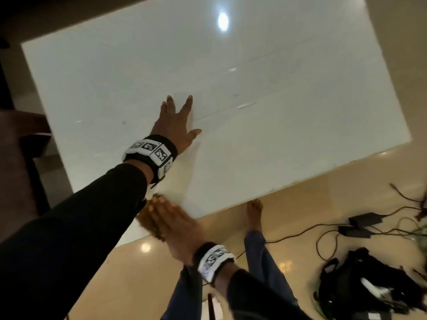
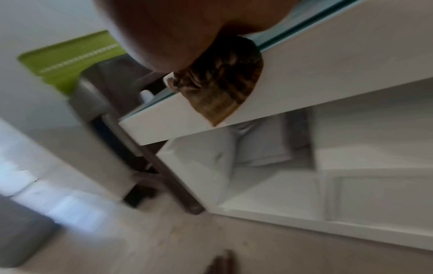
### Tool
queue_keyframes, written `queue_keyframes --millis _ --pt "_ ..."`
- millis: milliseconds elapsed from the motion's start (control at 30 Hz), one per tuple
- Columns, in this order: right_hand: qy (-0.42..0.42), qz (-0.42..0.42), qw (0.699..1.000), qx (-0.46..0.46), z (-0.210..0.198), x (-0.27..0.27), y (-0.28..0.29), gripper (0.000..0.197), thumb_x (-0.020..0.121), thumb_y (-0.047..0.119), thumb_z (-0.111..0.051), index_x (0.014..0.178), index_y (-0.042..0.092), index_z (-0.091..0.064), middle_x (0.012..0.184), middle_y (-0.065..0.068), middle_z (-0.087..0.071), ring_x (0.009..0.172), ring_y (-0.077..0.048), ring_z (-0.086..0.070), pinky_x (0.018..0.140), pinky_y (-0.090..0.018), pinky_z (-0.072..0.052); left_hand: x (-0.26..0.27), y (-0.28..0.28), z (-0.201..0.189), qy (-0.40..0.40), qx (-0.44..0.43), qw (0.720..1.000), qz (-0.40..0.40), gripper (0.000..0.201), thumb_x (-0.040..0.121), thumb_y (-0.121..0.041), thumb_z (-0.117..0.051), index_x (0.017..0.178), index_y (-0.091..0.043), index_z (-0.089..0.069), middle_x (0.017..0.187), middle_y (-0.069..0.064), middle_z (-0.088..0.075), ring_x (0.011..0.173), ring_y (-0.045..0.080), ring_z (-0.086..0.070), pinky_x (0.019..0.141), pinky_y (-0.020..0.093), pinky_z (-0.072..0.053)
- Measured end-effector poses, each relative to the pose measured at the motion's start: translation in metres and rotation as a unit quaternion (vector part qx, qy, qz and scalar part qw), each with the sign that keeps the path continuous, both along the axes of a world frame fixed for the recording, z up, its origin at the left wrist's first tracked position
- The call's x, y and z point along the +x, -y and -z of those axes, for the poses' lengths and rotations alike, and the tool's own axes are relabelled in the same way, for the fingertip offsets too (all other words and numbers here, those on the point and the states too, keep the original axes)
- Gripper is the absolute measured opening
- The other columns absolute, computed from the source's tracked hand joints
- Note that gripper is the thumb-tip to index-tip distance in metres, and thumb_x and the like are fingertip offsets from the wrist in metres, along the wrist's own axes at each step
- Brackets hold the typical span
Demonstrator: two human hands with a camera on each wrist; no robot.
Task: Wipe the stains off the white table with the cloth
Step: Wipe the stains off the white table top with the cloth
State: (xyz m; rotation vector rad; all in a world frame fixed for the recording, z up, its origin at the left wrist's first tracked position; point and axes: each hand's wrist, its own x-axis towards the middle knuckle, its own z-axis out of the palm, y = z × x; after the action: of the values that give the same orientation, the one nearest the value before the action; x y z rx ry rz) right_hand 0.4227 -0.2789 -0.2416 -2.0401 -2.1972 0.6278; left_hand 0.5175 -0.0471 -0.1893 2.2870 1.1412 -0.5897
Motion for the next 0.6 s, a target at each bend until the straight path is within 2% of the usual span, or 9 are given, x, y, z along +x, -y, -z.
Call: queue_keyframes --millis 67,167,233,300,400,500,533,567,600 --pt "-0.027 0.100 0.994 -0.017 -0.003 0.079 0.032 0.097 0.094 0.015 -0.051 0.167 0.021 0.011 0.175 -0.012 -0.005 0.163 -0.030 -0.004 0.134 -0.046 -0.006 0.017 0.006 0.003 -0.007 -0.007 1.000 0.011 0.098 0.093 -0.059 -0.060 0.162 -0.035 0.006 0.169 0.020 0.011 0.157 0.037 0.006 0.123 0.057 -0.024" --pt "0.060 0.250 0.966 -0.015 -0.004 0.223 0.095 0.095 0.088 0.014 -0.057 0.167 0.004 -0.006 0.171 -0.026 -0.017 0.159 -0.043 -0.020 0.132 -0.051 -0.014 0.045 0.021 0.010 -0.041 -0.029 0.999 -0.008 0.119 0.078 -0.070 -0.070 0.160 -0.039 0.010 0.167 0.022 0.018 0.155 0.041 0.013 0.118 0.068 -0.020" --pt "0.086 0.389 0.915 -0.065 -0.002 0.312 0.131 0.083 0.089 0.012 -0.053 0.162 -0.008 -0.018 0.167 -0.035 -0.022 0.155 -0.049 -0.026 0.128 -0.056 -0.026 0.063 0.026 0.013 -0.080 -0.020 0.997 -0.011 0.132 0.069 -0.072 -0.077 0.161 -0.036 0.011 0.164 0.028 0.019 0.153 0.047 0.015 0.115 0.072 -0.020" --pt "0.068 0.520 0.846 -0.094 -0.002 0.384 0.156 0.076 0.098 0.012 -0.051 0.161 -0.011 -0.015 0.166 -0.037 -0.020 0.155 -0.051 -0.024 0.128 -0.058 -0.026 0.072 0.027 0.015 -0.100 -0.013 0.995 -0.022 0.140 0.063 -0.070 -0.082 0.161 -0.033 0.010 0.163 0.033 0.016 0.152 0.051 0.012 0.115 0.073 -0.021" --pt "0.027 0.632 0.771 -0.074 0.003 0.438 0.158 0.079 0.105 0.036 -0.036 0.163 -0.008 -0.007 0.171 -0.032 -0.007 0.160 -0.047 -0.008 0.133 -0.051 -0.008 0.076 0.026 0.013 -0.113 -0.007 0.993 -0.026 0.141 0.061 -0.069 -0.084 0.162 -0.033 0.009 0.162 0.035 0.014 0.152 0.052 0.011 0.115 0.073 -0.022" --pt "0.026 0.692 0.720 -0.045 0.013 0.433 0.117 0.097 0.099 0.059 -0.030 0.162 -0.010 -0.005 0.170 -0.035 -0.002 0.160 -0.050 -0.003 0.132 -0.054 -0.005 0.079 0.025 0.011 -0.128 -0.016 0.991 -0.035 0.142 0.061 -0.067 -0.085 0.161 -0.033 0.009 0.162 0.035 0.016 0.152 0.050 0.013 0.117 0.071 -0.021" --pt "0.030 0.690 0.723 -0.029 0.013 0.426 0.094 0.095 0.099 0.056 -0.034 0.162 -0.010 -0.006 0.169 -0.037 -0.005 0.159 -0.053 -0.006 0.131 -0.058 -0.007 0.083 0.024 0.010 -0.130 -0.016 0.991 -0.036 0.143 0.060 -0.067 -0.086 0.161 -0.032 0.009 0.162 0.035 0.016 0.152 0.050 0.013 0.117 0.070 -0.021" --pt "0.031 0.661 0.749 -0.009 0.011 0.411 0.072 0.089 0.101 0.048 -0.039 0.162 -0.009 -0.008 0.169 -0.037 -0.008 0.158 -0.055 -0.009 0.131 -0.060 -0.008 0.083 0.025 0.010 -0.135 -0.014 0.990 -0.037 0.143 0.060 -0.067 -0.086 0.162 -0.032 0.009 0.162 0.035 0.015 0.152 0.050 0.012 0.118 0.069 -0.022" --pt "0.026 0.601 0.798 0.014 0.009 0.393 0.050 0.080 0.103 0.039 -0.043 0.164 -0.003 -0.011 0.171 -0.033 -0.008 0.159 -0.052 -0.008 0.131 -0.059 -0.008 0.084 0.025 0.010 -0.138 -0.010 0.990 -0.036 0.143 0.060 -0.067 -0.086 0.162 -0.032 0.009 0.162 0.036 0.014 0.152 0.051 0.011 0.118 0.068 -0.024"
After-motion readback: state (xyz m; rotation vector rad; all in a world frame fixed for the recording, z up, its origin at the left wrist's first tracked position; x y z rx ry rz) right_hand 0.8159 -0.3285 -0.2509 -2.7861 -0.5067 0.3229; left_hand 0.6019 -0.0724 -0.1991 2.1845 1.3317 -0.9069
